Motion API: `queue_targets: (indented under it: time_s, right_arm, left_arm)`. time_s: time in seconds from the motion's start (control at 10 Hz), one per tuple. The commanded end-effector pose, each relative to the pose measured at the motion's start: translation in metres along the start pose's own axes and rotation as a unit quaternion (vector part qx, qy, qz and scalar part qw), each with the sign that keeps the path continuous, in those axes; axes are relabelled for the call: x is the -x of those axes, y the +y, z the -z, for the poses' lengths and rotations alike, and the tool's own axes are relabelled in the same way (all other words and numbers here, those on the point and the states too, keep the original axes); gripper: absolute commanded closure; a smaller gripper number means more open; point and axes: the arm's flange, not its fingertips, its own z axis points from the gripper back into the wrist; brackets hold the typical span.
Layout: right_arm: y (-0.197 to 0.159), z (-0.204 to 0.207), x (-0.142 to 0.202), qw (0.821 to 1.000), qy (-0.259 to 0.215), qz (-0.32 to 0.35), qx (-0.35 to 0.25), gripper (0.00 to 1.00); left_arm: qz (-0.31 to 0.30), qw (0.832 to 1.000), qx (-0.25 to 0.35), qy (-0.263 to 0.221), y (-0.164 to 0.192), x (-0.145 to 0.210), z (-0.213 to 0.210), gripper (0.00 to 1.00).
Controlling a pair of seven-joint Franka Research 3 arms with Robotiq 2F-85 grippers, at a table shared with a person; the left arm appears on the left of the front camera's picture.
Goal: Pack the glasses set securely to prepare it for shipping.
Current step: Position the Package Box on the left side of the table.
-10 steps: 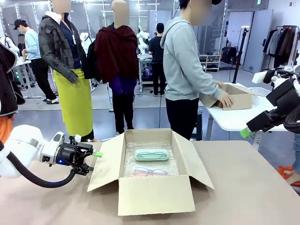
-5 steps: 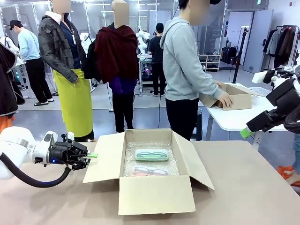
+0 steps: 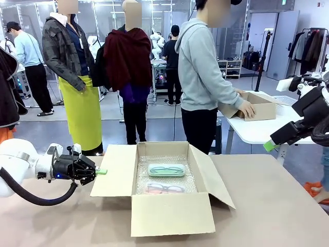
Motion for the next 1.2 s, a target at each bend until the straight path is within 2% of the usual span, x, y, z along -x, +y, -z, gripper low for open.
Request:
queue_targets:
  time_s: [0.0,0.1,0.7,0.9,1.0,1.1]
  right_arm:
    - [-0.001,-0.001,0.0,1.0,-0.001,0.002,0.001,0.0]
    - [-0.001,-0.001,0.0,1.0,-0.001,0.002,0.001,0.0]
    - [-0.001,-0.001,0.0,1.0,-0.001,0.002,0.001,0.0]
    - [-0.001,-0.001,0.0,1.0,-0.001,0.002,0.001,0.0]
    - [-0.001,-0.001,0.0,1.0,-0.001,0.002,0.001,0.0]
    - [-0.001,-0.001,0.0,1.0,-0.001,0.002,0.001,0.0]
  left_arm:
    - [0.012,1.0,0.007,0.027,-0.001,0.003,0.003,1.0]
    - [0.0,1.0,0.0,0.0,0.0,0.0,0.0,1.0]
    - [0.0,1.0,-0.001,0.004,0.0,0.001,0.0,0.98]
    - [0.001,1.0,0.015,0.01,-0.004,-0.002,-0.022,0.98]
    - [0.003,0.999,0.014,0.032,-0.004,-0.001,-0.036,0.98]
    - [0.011,0.999,0.006,0.034,-0.001,-0.002,-0.052,0.98]
